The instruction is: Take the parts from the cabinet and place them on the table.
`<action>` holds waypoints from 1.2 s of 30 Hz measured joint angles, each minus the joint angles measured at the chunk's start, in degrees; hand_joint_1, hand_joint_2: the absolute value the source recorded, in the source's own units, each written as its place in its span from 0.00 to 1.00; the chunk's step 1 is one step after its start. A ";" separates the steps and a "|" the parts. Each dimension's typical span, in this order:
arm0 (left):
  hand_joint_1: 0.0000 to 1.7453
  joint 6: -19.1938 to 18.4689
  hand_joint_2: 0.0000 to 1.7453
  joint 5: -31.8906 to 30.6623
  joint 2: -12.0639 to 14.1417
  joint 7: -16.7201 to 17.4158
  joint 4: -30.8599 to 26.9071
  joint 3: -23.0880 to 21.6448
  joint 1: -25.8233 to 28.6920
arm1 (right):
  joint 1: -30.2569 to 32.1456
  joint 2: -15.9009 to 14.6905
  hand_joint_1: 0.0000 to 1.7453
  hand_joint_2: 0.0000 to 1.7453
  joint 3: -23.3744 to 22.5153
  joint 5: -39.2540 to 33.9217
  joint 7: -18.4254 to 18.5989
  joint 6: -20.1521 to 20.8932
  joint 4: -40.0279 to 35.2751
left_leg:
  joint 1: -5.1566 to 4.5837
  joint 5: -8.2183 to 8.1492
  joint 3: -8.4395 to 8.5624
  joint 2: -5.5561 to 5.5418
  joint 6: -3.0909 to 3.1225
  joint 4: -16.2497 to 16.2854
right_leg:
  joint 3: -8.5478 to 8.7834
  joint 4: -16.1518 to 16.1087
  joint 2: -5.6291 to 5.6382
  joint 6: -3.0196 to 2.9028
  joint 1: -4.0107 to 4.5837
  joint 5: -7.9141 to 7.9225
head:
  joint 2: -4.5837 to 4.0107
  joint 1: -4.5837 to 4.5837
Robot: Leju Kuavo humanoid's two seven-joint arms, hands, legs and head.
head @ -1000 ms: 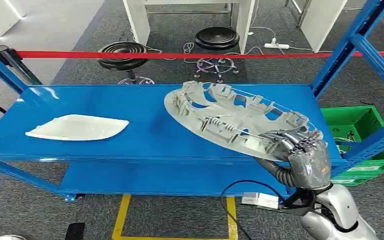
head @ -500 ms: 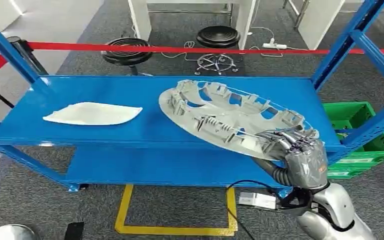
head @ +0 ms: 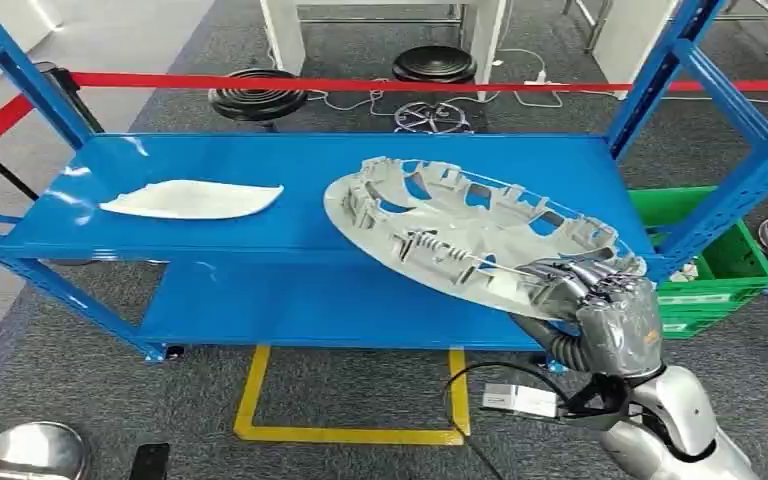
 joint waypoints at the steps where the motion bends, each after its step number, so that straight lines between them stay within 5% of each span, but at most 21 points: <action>1: 0.00 0.00 1.00 -0.26 0.00 0.00 0.00 0.00 0.03 | -0.06 0.02 1.00 1.00 0.04 -0.06 -0.04 0.17 0.00 | 0.07 -3.61 -0.85 0.00 -0.34 2.57 | -0.73 0.01 0.02 -0.35 -0.03 0.68 | 0.00 -0.30; 3: 0.00 -0.04 1.00 -0.48 0.00 0.00 0.00 0.00 -0.19 | -0.22 0.04 1.00 1.00 0.13 -0.20 -0.07 0.57 0.09 | 0.33 -9.95 -3.37 0.01 -0.89 11.45 | -2.58 0.15 0.02 -0.39 -0.04 2.18 | 0.00 -0.26; 5: 0.00 -0.04 1.00 -0.52 -0.11 0.00 0.00 0.00 -0.35 | -0.25 0.11 1.00 1.00 0.26 -0.30 -0.18 0.87 0.48 | 0.50 -10.54 -4.03 0.01 -1.14 17.26 | -4.40 0.21 -0.13 -0.19 -0.05 3.50 | 0.00 -0.26; 7: 0.00 -0.02 1.00 -0.59 -0.11 -0.02 0.00 0.00 -0.44 | -0.26 0.20 1.00 1.00 0.46 -0.46 -0.33 0.92 0.70 | 0.65 -6.33 -0.70 0.01 -1.24 14.43 | -5.96 0.35 -0.19 0.29 -0.20 4.61 | 0.00 -0.26; 8: 0.00 0.00 1.00 -0.59 -0.11 -0.02 0.00 0.00 -0.46 | -0.30 0.20 1.00 1.00 0.59 -0.50 -0.41 0.98 0.74 | 0.77 -4.50 2.81 0.01 -1.29 9.71 | -6.68 0.47 -0.19 0.63 -0.35 5.13 | 0.00 -0.28; 10: 0.00 0.00 1.00 -0.74 -0.22 -0.02 0.00 0.00 -0.61 | -0.44 0.20 1.00 1.00 0.70 -0.50 -0.48 1.16 0.74 | 0.83 -6.07 9.59 -0.07 -1.35 -0.17 | -7.52 0.80 -0.16 1.38 -0.16 5.92 | 0.00 -0.39; 11: 0.00 0.00 1.00 -0.98 -0.22 -0.02 0.00 0.00 -0.61 | -0.59 0.20 1.00 1.00 0.74 -0.50 -0.48 1.29 0.74 | 0.63 -7.07 10.36 -0.27 -0.22 -2.31 | -7.75 0.77 -0.21 1.75 -0.16 6.66 | 0.00 -0.17; 14: 0.00 0.04 1.00 -1.09 -0.31 0.09 0.02 0.00 -0.17 | -0.65 0.17 1.00 1.00 1.09 -0.50 -0.48 1.38 0.79 | 0.32 -5.53 8.71 -0.09 1.20 -2.00 | -8.10 -0.33 -0.20 2.88 -0.44 8.75 | 0.00 -0.24; 16: 0.00 0.11 1.00 -1.09 -0.15 0.24 0.02 0.07 -0.07 | -0.65 0.20 1.00 1.00 1.38 -0.54 -0.48 1.46 0.92 | 0.46 -4.18 7.44 0.19 2.40 -2.06 | -9.75 2.46 -0.22 3.00 -0.55 3.59 | 0.00 0.00; 18: 0.00 -0.02 1.00 -1.09 -0.24 0.22 0.02 0.09 -0.08 | -0.83 0.20 1.00 1.00 1.44 -0.87 -0.46 1.81 1.16 | 0.22 -2.79 5.84 0.18 2.73 -2.01 | -11.70 11.72 -0.18 3.18 -0.37 -3.13 | 0.00 0.15; 19: 0.00 -0.02 1.00 -1.09 -0.31 0.22 0.02 0.09 -0.08 | -0.87 0.20 1.00 1.00 1.53 -1.01 -0.46 1.90 1.25 | 0.03 -2.08 4.97 0.18 2.85 -1.99 | -12.48 16.11 -0.18 3.16 -0.29 -4.82 | 0.00 0.18; 21: 0.00 0.00 1.00 -1.09 -0.33 0.22 0.02 0.09 -0.06 | -0.92 0.20 1.00 1.00 1.53 -1.03 -0.46 1.97 1.53 | -0.24 -0.79 3.39 0.19 2.85 -1.95 | -11.17 18.24 -0.17 2.88 -0.09 -3.14 | 0.00 0.15; 23: 0.00 0.00 1.00 -1.09 -0.33 0.22 0.02 0.09 -0.08 | -1.06 0.20 1.00 1.00 1.51 -1.05 -0.44 2.01 1.60 | -0.44 0.47 1.80 0.17 2.71 -1.82 | -5.47 11.69 -0.17 2.25 0.15 1.08 | 0.00 0.15; 24: 0.00 0.00 1.00 -1.09 -0.37 0.22 0.02 0.09 -0.13 | -1.21 0.20 1.00 1.00 1.51 -1.05 -0.46 2.03 1.60 | -0.46 1.05 1.24 0.13 2.53 -1.66 | -1.33 6.16 -0.17 1.88 0.34 1.24 | 0.00 0.13; 25: 0.00 0.00 1.00 -1.09 -0.39 0.22 0.02 0.11 -0.12 | -1.47 0.22 1.00 1.00 1.53 -1.05 -0.46 2.05 1.60 | -0.74 1.53 0.79 0.11 2.20 -1.55 | 2.49 0.61 -0.16 1.66 0.54 -1.59 | 0.00 0.13; 27: 0.00 -0.02 1.00 -1.09 -0.44 0.09 0.02 0.11 -0.14 | -1.54 0.20 1.00 1.00 1.53 -1.22 -0.48 2.23 1.62 | -0.65 2.60 0.73 0.14 1.77 -1.68 | 2.48 -1.35 -0.10 1.60 0.77 -1.77 | 0.00 0.07; 29: 0.00 0.00 1.00 -1.07 -0.44 -0.07 0.02 0.11 -0.17 | -2.09 0.22 1.00 1.00 1.55 -1.55 -0.50 2.75 1.68 | -0.54 3.55 0.36 0.12 1.00 -1.85 | 1.69 -1.11 -0.10 0.55 0.90 -1.07 | 0.00 0.31; 30: 0.00 0.00 1.00 -0.98 -0.42 -0.15 0.02 0.11 -0.07 | -2.39 0.20 1.00 1.00 1.53 -1.60 -0.55 2.95 1.70 | -0.35 2.65 0.00 0.08 0.56 -1.47 | 1.10 -1.37 -0.39 0.00 0.47 -0.24 | 0.00 0.35; 31: 0.00 0.00 1.00 -1.00 -0.42 -0.24 0.02 0.11 0.02 | -2.49 0.22 1.00 1.00 1.55 -1.70 -0.55 3.13 1.70 | -0.34 -0.96 -0.71 0.09 0.05 0.18 | 0.70 -1.39 -0.35 -0.51 0.45 0.52 | 0.00 0.07; 34: 0.00 0.02 1.00 -1.14 -0.37 -0.24 0.02 0.13 0.00 | -2.55 0.26 1.00 1.00 1.62 -1.77 -0.57 3.23 1.70 | 0.10 -10.53 -3.85 0.11 -0.80 12.75 | -2.14 -1.24 -0.31 -0.64 0.35 2.99 | 0.00 0.00; 36: 0.00 0.02 1.00 -1.20 -0.37 -0.24 0.02 0.13 0.09 | -2.46 0.26 1.00 1.00 1.68 -1.79 -0.57 3.30 1.81 | 0.42 -9.31 -3.61 0.11 -1.14 16.95 | -4.17 -1.09 -0.36 -0.28 0.28 4.39 | 0.00 0.00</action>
